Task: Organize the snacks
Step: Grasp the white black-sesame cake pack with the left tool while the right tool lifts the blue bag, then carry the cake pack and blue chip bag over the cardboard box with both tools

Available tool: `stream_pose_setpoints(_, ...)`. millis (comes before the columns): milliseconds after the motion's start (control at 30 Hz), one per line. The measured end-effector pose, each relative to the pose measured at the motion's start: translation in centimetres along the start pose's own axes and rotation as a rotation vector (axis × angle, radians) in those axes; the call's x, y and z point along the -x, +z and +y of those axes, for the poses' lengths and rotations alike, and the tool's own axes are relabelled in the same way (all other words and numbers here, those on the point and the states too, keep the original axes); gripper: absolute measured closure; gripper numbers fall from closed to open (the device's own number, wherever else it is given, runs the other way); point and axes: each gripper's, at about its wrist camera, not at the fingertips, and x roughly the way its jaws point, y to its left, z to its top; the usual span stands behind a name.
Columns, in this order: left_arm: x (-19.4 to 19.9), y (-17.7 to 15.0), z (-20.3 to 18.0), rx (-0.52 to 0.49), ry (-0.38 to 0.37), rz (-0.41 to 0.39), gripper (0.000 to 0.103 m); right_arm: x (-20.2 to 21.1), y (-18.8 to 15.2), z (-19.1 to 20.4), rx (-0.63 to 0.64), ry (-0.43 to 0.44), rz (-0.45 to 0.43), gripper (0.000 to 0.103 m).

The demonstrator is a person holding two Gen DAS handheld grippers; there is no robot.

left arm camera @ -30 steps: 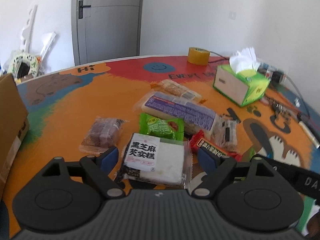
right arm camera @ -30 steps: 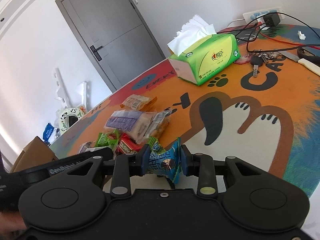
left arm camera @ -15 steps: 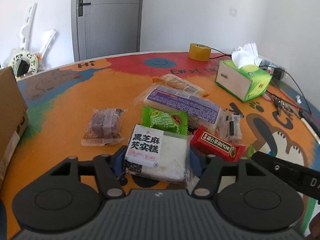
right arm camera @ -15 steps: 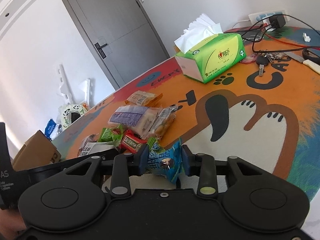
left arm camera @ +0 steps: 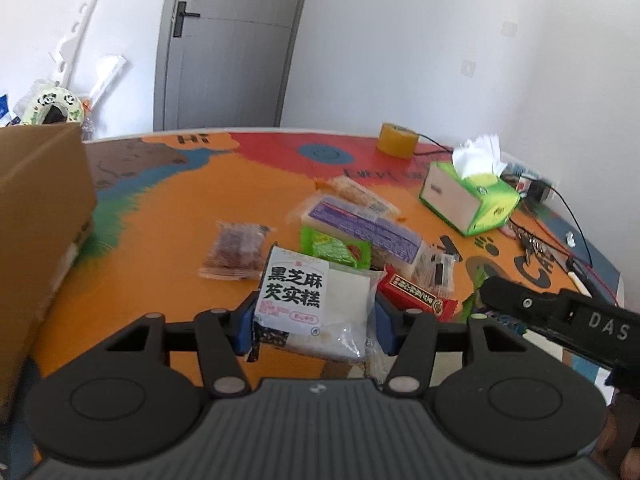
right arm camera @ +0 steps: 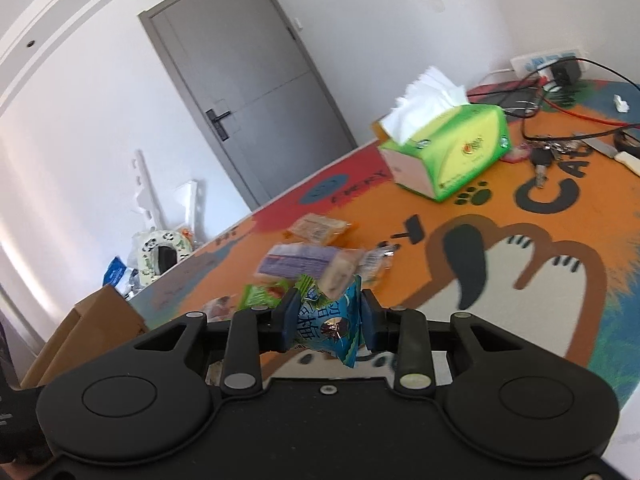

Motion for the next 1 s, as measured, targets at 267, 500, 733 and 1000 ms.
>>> stream_pose_setpoints(267,2.7,1.2,2.6,0.051,0.029,-0.055,0.047,-0.3,-0.1,2.8,0.028,0.052,0.004,0.070)
stream_pose_setpoints(500,4.5,2.1,4.8,0.084,0.029,-0.074,0.047,-0.9,-0.1,5.7,0.055,0.094,0.011,0.070)
stream_pose_setpoints(733,6.8,3.4,7.1,0.106,0.065,-0.131,0.047,-1.5,0.6,8.5,0.081,0.153,0.004,0.070)
stream_pose_setpoints(1000,8.8,4.4,10.2,0.150,0.120,-0.184,0.047,-2.9,0.5,11.6,0.109,0.221,0.029,0.070)
